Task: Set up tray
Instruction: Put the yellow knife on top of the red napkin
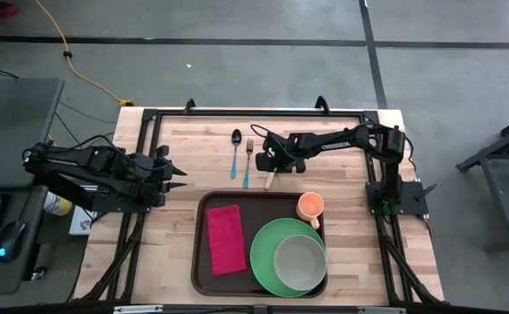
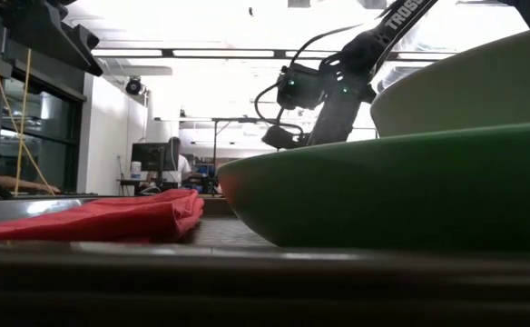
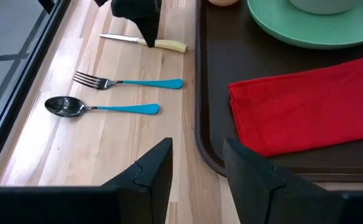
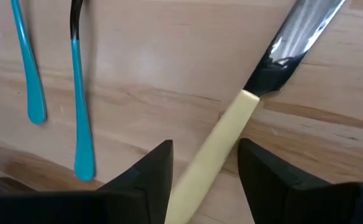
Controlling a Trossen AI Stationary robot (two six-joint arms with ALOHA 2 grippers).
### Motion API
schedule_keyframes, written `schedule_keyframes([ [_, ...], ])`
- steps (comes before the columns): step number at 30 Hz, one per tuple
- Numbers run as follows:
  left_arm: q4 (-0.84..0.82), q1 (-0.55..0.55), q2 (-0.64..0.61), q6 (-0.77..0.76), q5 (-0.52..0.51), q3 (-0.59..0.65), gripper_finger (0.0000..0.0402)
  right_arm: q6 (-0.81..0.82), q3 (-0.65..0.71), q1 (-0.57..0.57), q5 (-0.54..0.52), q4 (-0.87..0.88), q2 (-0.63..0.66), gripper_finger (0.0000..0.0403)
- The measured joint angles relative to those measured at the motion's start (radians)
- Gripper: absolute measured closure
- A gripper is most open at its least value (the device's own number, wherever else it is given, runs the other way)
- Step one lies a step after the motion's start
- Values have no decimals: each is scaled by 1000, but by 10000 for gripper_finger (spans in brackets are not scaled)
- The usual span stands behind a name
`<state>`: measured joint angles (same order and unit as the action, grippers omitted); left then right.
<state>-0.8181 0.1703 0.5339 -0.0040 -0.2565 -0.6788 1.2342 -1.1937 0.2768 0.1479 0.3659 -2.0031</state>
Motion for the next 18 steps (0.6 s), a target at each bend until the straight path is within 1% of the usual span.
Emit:
schedule_keyframes([
  [3,0,0,0,-1,0,0,229,7,0,2,2,0,-1,249],
  [7,11,0,0,-20,-10,0,229,-4,-48,4,15,50,-7,262],
  [10,11,0,0,-23,-32,0,229,-65,-127,7,7,143,-13,271],
  [13,11,0,0,-23,-41,0,229,-133,-209,9,-35,237,-33,274],
  [15,9,0,0,-19,-42,0,229,-159,-266,9,-31,318,-55,274],
  [18,8,0,0,-19,-42,0,229,-170,-340,4,-1,365,-120,274],
])
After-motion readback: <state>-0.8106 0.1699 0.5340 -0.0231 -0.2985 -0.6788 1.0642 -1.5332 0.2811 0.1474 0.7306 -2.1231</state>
